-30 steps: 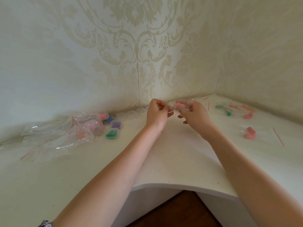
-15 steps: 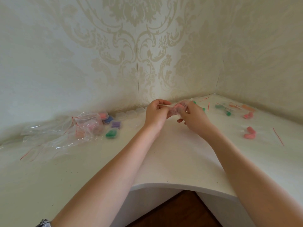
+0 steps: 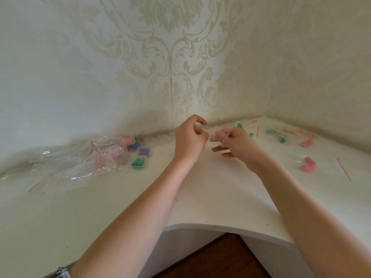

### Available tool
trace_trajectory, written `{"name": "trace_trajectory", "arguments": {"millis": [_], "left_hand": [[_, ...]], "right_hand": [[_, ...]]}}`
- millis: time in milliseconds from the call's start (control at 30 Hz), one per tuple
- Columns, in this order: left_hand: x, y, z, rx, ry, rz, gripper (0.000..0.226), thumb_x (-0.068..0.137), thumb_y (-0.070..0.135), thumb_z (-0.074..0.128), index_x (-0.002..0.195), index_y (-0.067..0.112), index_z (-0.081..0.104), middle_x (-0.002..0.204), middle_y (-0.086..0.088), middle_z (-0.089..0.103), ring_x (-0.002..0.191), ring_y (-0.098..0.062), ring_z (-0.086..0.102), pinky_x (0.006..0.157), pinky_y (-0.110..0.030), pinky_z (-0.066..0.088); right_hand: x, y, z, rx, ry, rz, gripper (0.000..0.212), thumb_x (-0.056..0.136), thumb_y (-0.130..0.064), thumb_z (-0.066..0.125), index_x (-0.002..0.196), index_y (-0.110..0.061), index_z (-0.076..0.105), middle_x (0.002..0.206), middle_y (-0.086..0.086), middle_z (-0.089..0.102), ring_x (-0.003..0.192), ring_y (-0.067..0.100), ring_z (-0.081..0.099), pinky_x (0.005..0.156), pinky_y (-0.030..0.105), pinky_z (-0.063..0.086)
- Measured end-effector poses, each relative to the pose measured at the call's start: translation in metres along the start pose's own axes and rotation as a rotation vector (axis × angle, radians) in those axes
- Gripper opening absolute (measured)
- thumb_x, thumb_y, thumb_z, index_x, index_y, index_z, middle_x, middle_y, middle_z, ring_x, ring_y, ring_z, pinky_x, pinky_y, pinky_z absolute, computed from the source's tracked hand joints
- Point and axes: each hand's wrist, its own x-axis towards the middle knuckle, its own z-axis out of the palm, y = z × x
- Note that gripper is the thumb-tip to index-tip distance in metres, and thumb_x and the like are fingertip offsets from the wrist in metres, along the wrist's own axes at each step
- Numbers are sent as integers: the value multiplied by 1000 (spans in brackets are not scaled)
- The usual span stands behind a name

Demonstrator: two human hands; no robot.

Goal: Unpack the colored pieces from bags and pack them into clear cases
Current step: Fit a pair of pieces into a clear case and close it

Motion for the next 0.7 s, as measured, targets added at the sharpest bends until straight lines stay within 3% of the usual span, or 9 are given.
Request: {"name": "trace_trajectory", "arguments": {"millis": [67, 133, 200, 300, 400, 500, 600, 700], "left_hand": [[2, 2, 2, -111, -89, -103, 19, 76, 3, 60, 87, 17, 66, 66, -4, 63, 63, -8, 61, 67, -10, 49], [3, 5, 4, -332, -171, -304, 11, 82, 8, 60, 90, 11, 68, 80, -8, 69, 74, -15, 68, 77, -25, 57], [4, 6, 3, -435, -158, -403, 5, 82, 6, 67, 87, 5, 66, 79, -10, 69, 68, -16, 69, 74, -29, 59], [5, 4, 0, -587, -95, -466, 14, 81, -5, 69, 82, 5, 58, 68, -10, 66, 57, -17, 66, 69, -26, 59], [8, 2, 1, -720, -45, -534, 19, 84, -8, 62, 89, 6, 51, 73, -14, 63, 52, -14, 64, 69, -26, 58], [9, 2, 4, -728, 12, -532, 19, 87, -7, 58, 92, 8, 47, 74, -13, 62, 47, -11, 62, 67, -24, 58], [11, -1, 1, -646, 114, -478, 15, 90, -5, 55, 84, 9, 51, 74, -10, 60, 48, -11, 62, 56, -20, 56], [10, -2, -1, -434, 224, -296, 20, 92, -4, 51, 78, 11, 54, 79, -5, 55, 59, -14, 63, 51, -20, 54]], "right_hand": [[1, 1, -3, 17, 38, -11, 22, 98, -24, 50, 105, -8, 64, 101, -2, 67, 76, 8, 68, 63, 20, 48], [1, 3, -5, 22, 57, -53, 18, 97, -22, 52, 99, -8, 64, 95, 0, 69, 74, 8, 67, 64, 20, 48], [0, 4, -6, -2, 68, -90, 13, 95, -22, 57, 92, -12, 65, 90, -4, 69, 73, 8, 67, 64, 19, 48], [-1, 4, -5, -55, 112, -159, 20, 92, -24, 62, 95, -6, 69, 89, -8, 68, 70, 10, 64, 54, 7, 43], [4, 5, -3, -20, 174, -148, 22, 93, -10, 59, 102, 10, 62, 95, -5, 65, 61, -8, 62, 48, 3, 39], [6, 5, 1, -28, 197, -160, 19, 98, -7, 48, 98, 7, 60, 103, 0, 66, 60, -15, 60, 50, 3, 40], [5, 4, 2, -15, 218, -229, 20, 99, -15, 46, 87, -20, 61, 99, -2, 69, 81, 6, 67, 62, 17, 50], [6, 2, 1, 99, 218, -229, 20, 101, -16, 41, 88, -22, 55, 104, 0, 64, 91, 15, 67, 63, 24, 57]]}}
